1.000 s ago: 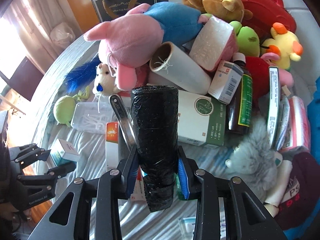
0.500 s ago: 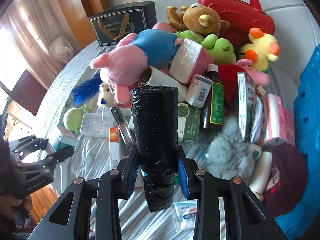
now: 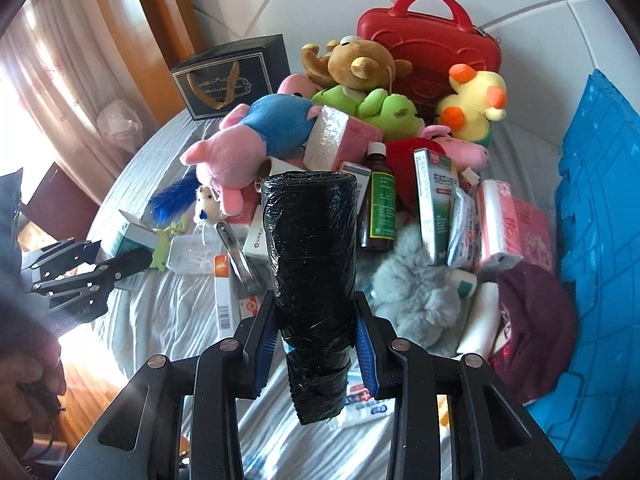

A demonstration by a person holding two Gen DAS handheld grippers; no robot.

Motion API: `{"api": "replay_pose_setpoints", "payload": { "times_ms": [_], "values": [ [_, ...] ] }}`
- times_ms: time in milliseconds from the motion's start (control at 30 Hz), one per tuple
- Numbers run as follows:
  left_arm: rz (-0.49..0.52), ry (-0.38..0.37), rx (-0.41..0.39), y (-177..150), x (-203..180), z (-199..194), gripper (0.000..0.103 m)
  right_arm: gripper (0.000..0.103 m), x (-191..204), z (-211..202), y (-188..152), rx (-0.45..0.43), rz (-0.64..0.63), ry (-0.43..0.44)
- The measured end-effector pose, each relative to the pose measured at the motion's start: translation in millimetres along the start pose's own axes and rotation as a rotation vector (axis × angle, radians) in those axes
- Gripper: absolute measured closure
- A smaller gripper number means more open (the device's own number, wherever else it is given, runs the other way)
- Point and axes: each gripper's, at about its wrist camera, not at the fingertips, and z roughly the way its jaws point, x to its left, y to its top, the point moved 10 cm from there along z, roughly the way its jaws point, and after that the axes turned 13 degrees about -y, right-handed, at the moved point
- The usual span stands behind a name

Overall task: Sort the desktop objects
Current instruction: 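Lift the tablet box with the left tool while the right tool lifts the black roll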

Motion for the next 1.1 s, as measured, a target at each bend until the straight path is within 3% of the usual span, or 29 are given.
{"api": "replay_pose_setpoints", "payload": {
  "times_ms": [600, 1100],
  "values": [
    [0.071, 0.031, -0.095, 48.6, -54.1, -48.8, 0.066, 0.068, -43.7, -75.0, 18.4, -0.106, 0.025, 0.003],
    [0.136, 0.036, -0.144, 92.0, -120.5, -74.7, 0.066, 0.068, -88.1, -123.9, 34.9, -0.194, 0.068, 0.017]
  ]
}}
